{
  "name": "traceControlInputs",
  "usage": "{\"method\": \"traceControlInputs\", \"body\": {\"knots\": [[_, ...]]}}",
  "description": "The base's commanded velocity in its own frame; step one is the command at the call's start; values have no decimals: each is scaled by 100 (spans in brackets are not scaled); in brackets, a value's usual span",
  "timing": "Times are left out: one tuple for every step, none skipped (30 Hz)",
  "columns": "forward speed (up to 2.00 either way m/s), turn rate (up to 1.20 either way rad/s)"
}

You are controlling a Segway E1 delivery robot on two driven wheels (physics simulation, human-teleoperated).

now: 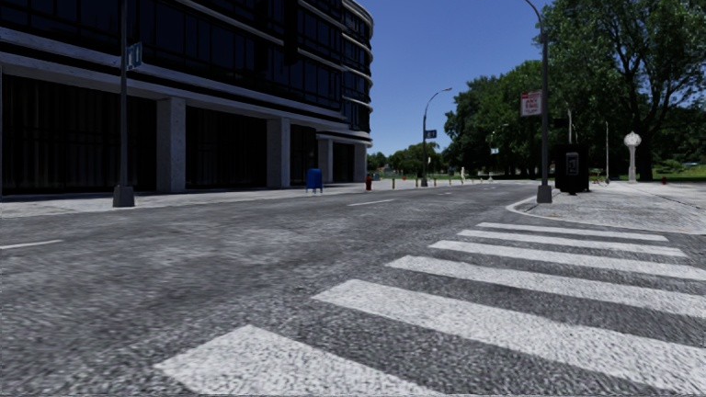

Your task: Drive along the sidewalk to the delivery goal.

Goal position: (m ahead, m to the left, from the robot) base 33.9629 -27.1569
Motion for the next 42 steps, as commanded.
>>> {"method": "traceControlInputs", "body": {"knots": [[137,-68],[137,-68],[137,-68],[136,-68],[136,-68],[136,-68],[136,-68],[136,-68],[136,-68],[136,-68],[136,-68],[136,-68],[136,-68],[136,-68],[136,-68],[136,-68],[136,-68],[136,-68],[135,-68],[135,-68],[135,-68],[148,-68],[148,-68],[200,-68],[200,-68],[200,-68],[200,-68],[200,-68],[200,-68],[200,-68],[200,-60],[200,-43],[200,-43],[200,-22],[200,0],[200,0],[200,0],[200,0],[200,0],[200,0],[200,0],[200,0]]}}
